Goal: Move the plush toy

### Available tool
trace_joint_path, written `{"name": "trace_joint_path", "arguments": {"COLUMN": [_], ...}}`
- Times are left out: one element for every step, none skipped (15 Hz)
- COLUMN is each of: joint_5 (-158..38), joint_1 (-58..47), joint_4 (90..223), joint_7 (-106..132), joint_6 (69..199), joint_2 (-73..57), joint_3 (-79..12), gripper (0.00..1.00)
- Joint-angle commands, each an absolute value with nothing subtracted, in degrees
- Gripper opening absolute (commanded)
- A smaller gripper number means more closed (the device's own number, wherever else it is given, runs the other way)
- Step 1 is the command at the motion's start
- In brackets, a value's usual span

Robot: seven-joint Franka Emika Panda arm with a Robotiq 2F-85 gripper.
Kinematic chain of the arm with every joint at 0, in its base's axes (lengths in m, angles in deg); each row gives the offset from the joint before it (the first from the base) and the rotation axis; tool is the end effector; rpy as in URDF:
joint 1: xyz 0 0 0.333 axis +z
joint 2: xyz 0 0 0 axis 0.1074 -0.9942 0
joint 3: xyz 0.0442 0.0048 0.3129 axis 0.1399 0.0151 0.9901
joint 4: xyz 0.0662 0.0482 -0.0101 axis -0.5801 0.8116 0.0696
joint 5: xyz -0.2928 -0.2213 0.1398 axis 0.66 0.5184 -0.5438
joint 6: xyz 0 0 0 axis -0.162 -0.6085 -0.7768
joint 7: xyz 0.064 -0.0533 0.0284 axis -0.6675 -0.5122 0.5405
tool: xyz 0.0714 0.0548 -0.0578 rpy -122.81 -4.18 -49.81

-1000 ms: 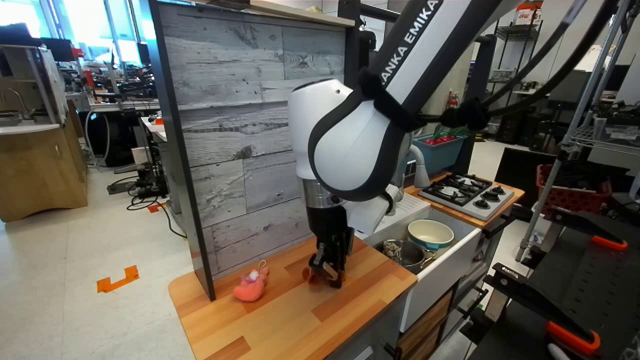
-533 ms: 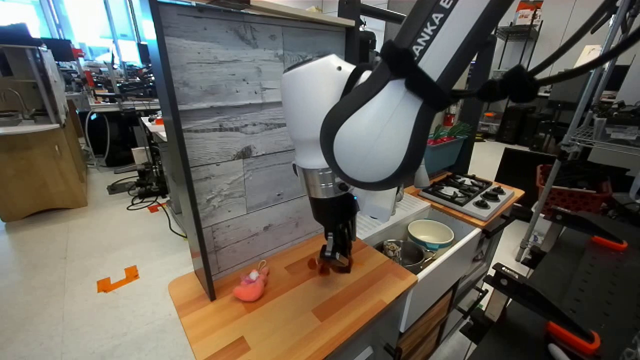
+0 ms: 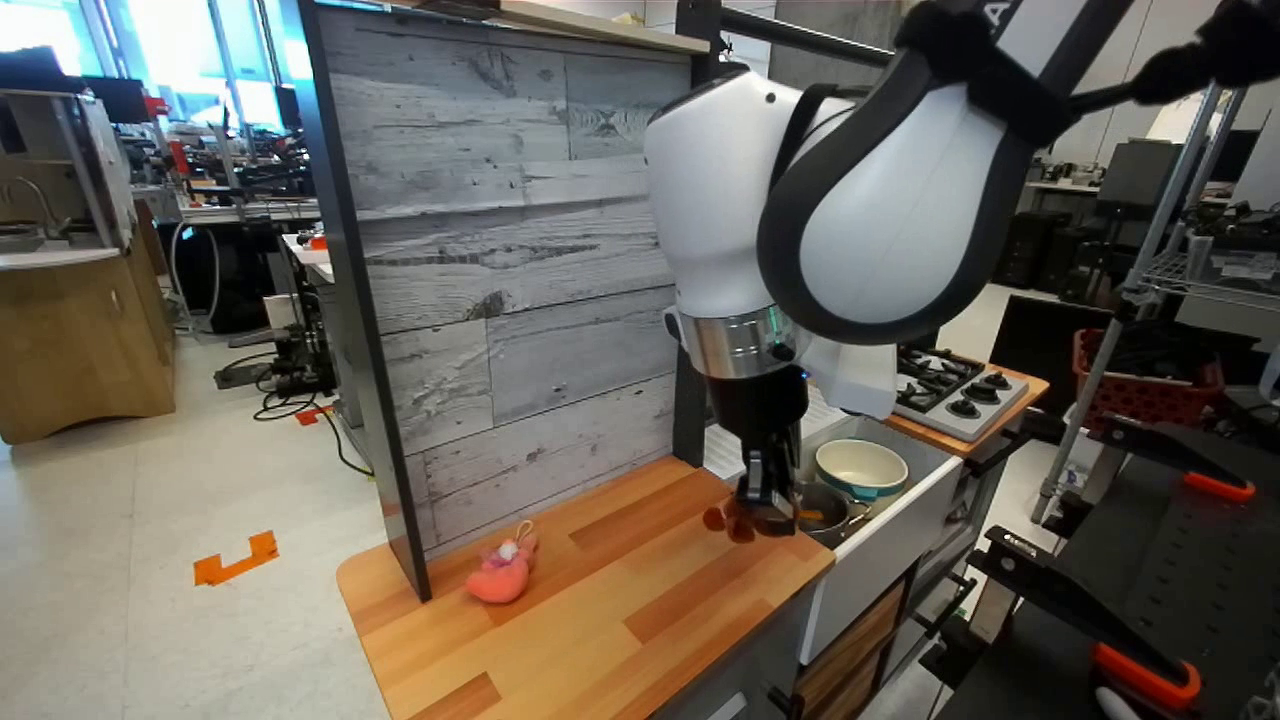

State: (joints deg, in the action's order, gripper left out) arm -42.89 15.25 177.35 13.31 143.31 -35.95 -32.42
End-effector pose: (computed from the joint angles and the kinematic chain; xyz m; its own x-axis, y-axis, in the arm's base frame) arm 0.5333 0.1810 0.0557 0.8286 0.5021 -0.2476 0.5490 -0.8155 0.1832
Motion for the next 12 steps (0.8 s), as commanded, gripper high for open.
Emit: {"name": "trace_joint_path", "arguments": {"joint_5": [-39.7,-39.2,-38.9,-38.6,-38.3,-38.3,-38.2,-38.3,-38.4,-38.4,-38.5,-38.5], "joint_1": [15.7,15.4,15.3,15.2,15.3,15.1,15.1,14.9,14.8,14.8,14.7,14.9], "joint_4": [182.2,182.4,182.5,182.1,181.7,181.2,180.8,180.3,179.9,179.2,178.6,177.9], "joint_7": [8.9,8.0,7.3,6.9,6.5,6.3,5.9,5.5,5.2,4.7,4.6,4.3], "joint_6": [145.1,145.7,146.1,146.6,147.2,147.5,147.5,147.4,147.4,147.5,147.4,147.6], "joint_2": [-32.6,-32.8,-33.0,-33.7,-34.3,-34.9,-35.4,-36.2,-37.0,-38.0,-38.9,-39.8], "joint_3": [-34.7,-35.3,-35.8,-36.4,-37.0,-37.4,-37.8,-38.2,-38.6,-39.0,-39.2,-39.6], "gripper": [0.03,0.03,0.03,0.03,0.03,0.03,0.03,0.03,0.03,0.03,0.03,0.03]}}
